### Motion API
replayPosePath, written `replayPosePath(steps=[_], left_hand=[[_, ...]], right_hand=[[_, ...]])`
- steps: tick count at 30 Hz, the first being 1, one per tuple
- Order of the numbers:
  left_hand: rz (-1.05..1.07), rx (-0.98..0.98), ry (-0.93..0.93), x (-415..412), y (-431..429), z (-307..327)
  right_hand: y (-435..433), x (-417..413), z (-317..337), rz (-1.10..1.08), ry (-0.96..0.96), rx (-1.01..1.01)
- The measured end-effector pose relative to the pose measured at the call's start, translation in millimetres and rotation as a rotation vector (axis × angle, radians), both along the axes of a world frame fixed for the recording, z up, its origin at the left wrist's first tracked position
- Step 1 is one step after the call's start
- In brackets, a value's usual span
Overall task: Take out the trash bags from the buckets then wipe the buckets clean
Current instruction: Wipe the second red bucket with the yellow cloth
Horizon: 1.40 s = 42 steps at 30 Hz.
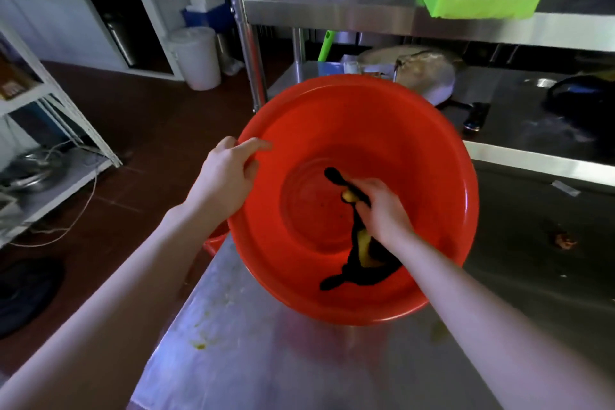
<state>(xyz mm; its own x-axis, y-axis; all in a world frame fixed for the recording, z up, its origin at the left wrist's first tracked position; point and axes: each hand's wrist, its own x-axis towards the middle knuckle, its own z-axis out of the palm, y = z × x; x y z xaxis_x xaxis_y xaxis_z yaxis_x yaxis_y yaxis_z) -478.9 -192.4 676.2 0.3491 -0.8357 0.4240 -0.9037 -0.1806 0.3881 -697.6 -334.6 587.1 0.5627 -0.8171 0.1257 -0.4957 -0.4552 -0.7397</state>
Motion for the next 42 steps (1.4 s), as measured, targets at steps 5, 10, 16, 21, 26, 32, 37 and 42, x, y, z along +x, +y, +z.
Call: replayPosePath(steps=[5,10,16,21,26,32,37,42], left_hand=[[0.031,-0.066,-0.098,12,-19,7],[0.131,0.024,-0.196,14,-32,9],[0.152,0.183,-0.233,23,-29,8],[0.169,0.152,-0.221,29,-30,5],[0.184,0.125,-0.190,32,-31,1],[0.194,0.125,-0.189,31,-30,1],[0.216,0.139,-0.214,18,-30,0],[0.254,0.135,-0.196,12,-29,3]], right_hand=[[-36,37,20,0.078,-0.029,-0.180],[-69,82,6,0.224,0.146,-0.448],[-84,105,-65,0.626,0.900,-0.492],[-68,119,-109,0.577,0.881,-0.448],[-57,130,-142,0.771,0.849,-0.558],[-78,143,-133,0.882,0.769,-0.646],[-93,175,-93,0.485,0.632,-0.566],[-141,141,-71,0.312,0.651,-0.436]])
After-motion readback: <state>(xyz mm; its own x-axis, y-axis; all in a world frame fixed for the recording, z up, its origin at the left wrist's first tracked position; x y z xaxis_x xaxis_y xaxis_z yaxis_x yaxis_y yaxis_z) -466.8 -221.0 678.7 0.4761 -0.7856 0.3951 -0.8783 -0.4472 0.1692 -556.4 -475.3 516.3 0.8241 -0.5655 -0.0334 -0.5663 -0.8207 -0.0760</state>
